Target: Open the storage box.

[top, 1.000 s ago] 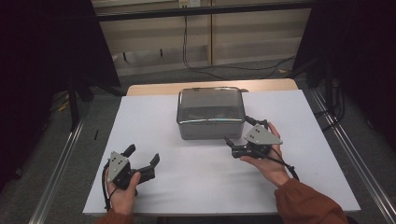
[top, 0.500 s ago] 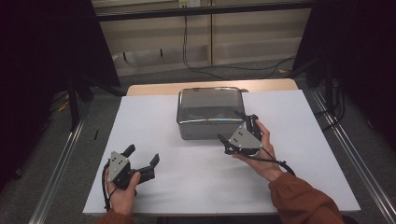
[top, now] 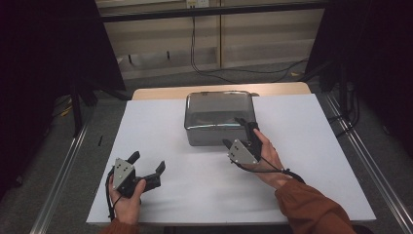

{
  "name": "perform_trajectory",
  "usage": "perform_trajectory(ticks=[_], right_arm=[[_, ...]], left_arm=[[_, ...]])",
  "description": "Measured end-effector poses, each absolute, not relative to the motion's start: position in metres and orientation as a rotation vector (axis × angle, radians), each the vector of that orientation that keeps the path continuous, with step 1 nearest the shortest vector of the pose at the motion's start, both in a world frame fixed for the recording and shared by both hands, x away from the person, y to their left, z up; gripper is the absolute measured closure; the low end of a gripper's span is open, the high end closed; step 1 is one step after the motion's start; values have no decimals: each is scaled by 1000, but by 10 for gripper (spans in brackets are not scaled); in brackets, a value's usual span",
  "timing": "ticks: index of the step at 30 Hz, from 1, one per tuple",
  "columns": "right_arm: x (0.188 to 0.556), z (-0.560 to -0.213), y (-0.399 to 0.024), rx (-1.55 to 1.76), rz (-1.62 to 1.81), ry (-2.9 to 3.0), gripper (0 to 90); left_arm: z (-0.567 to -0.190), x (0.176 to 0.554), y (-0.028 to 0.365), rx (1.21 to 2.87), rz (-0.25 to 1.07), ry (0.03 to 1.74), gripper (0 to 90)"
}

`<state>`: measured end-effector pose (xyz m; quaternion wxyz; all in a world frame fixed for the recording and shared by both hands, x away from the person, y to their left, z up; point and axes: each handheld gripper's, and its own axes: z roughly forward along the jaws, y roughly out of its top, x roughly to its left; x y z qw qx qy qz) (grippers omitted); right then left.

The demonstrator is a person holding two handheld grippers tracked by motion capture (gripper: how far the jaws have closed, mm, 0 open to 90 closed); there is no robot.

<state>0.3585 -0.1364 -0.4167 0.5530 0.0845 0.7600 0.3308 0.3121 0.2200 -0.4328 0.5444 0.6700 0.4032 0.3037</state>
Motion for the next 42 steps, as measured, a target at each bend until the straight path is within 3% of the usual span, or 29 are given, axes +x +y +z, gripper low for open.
perform_trajectory(ticks=[24,26,36,39,42], right_arm=[[362,-428,-112,-39,496,1828,494],[365,-429,-111,-55,478,1832,559],[366,-434,-107,-95,451,1830,662],[366,-432,-107,-87,441,1813,739],[367,-432,-107,-94,439,1809,748]], left_arm=[[-433,314,220,1599,682,962,45],[-434,315,219,1602,669,958,47],[-433,316,218,1619,632,935,51],[-433,317,219,1623,625,932,51],[-433,318,218,1622,611,923,51]])
